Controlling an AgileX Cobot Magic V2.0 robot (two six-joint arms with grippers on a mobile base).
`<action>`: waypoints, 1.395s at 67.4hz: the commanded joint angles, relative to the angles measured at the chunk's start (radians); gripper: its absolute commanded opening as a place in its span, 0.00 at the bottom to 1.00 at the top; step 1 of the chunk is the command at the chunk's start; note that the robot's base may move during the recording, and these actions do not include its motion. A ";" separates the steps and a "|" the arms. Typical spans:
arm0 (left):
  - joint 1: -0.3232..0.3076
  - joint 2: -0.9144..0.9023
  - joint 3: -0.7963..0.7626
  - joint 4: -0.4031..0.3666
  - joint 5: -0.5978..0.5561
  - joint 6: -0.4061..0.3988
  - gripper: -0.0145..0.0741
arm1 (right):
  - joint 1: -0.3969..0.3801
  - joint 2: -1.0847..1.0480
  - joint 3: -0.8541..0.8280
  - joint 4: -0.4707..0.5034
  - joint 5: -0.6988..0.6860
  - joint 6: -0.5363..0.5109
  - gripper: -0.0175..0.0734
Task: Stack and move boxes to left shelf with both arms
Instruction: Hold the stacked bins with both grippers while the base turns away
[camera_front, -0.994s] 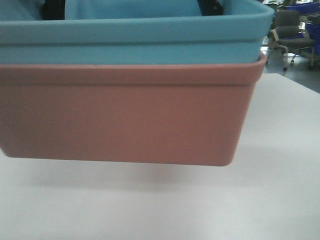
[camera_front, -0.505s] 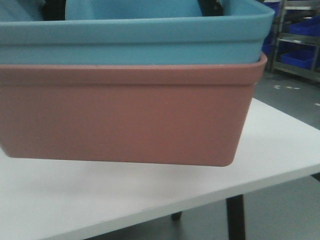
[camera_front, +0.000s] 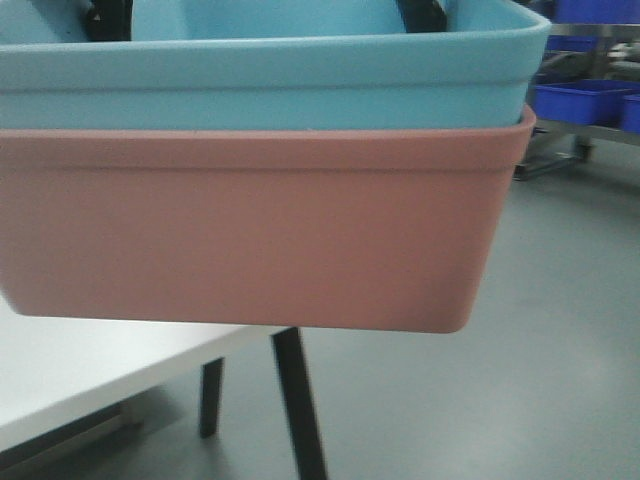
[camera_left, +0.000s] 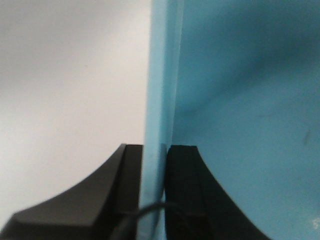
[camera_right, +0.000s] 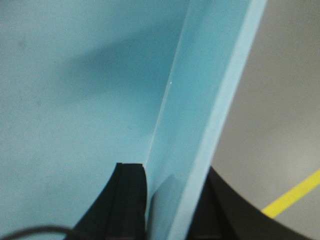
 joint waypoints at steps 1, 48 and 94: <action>-0.048 -0.045 -0.044 -0.111 -0.227 -0.021 0.15 | 0.027 -0.036 -0.045 0.043 -0.254 0.047 0.25; -0.048 -0.045 -0.044 -0.111 -0.227 -0.021 0.15 | 0.027 -0.036 -0.045 0.043 -0.254 0.047 0.25; -0.048 -0.045 -0.044 -0.111 -0.227 -0.021 0.15 | 0.027 -0.036 -0.045 0.043 -0.254 0.047 0.25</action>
